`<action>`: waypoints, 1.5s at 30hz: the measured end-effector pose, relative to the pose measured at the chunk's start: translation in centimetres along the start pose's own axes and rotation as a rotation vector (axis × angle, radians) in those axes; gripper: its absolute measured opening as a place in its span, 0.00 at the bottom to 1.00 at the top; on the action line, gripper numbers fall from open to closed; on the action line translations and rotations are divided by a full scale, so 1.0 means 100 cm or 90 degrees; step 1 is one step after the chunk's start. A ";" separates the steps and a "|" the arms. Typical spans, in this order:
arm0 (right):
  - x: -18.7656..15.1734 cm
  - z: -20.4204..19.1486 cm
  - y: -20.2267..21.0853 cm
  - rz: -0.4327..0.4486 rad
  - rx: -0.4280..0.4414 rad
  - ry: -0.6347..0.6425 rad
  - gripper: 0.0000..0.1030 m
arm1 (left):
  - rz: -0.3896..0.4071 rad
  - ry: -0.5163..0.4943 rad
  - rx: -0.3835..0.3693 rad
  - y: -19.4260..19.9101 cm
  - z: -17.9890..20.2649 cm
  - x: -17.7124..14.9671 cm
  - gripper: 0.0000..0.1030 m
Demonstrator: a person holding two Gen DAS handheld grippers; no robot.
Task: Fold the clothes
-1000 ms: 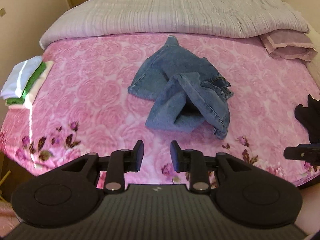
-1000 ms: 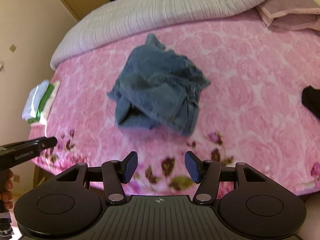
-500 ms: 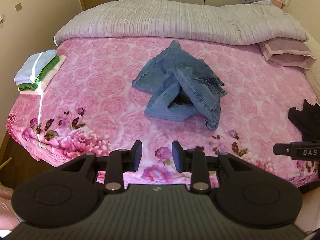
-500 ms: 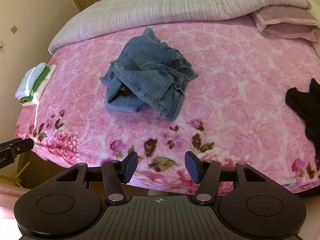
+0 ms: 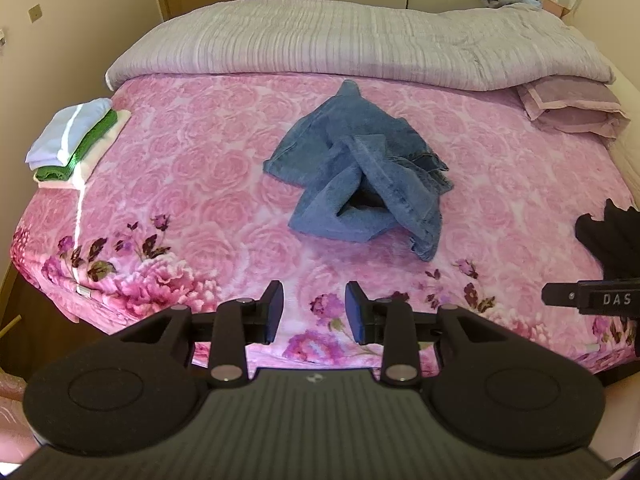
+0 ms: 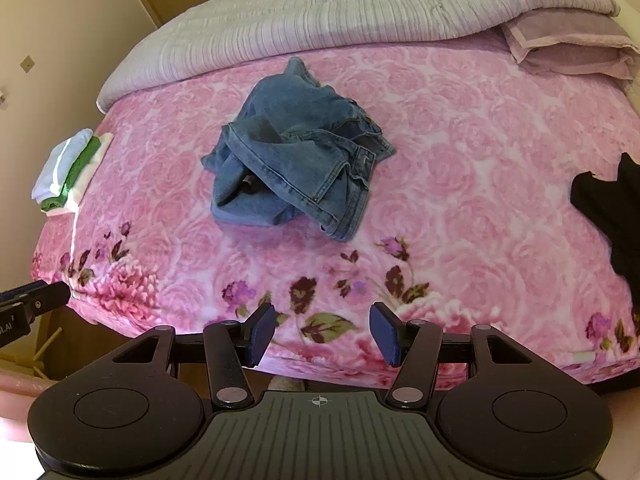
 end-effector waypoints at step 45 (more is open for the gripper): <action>-0.014 0.022 -0.168 0.086 0.163 -0.863 0.55 | -0.119 -0.077 -0.090 -0.221 -0.143 0.072 0.33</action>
Point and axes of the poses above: each gripper's, at about its wrist camera, not at the fingertips, and y roughly against the way its jaws point, z to its right, x to its top, the point moved 3 cm from there along -y, roughly the way its jaws point, and after that the axes turned 4 degrees about -y, right-handed, at the moved point
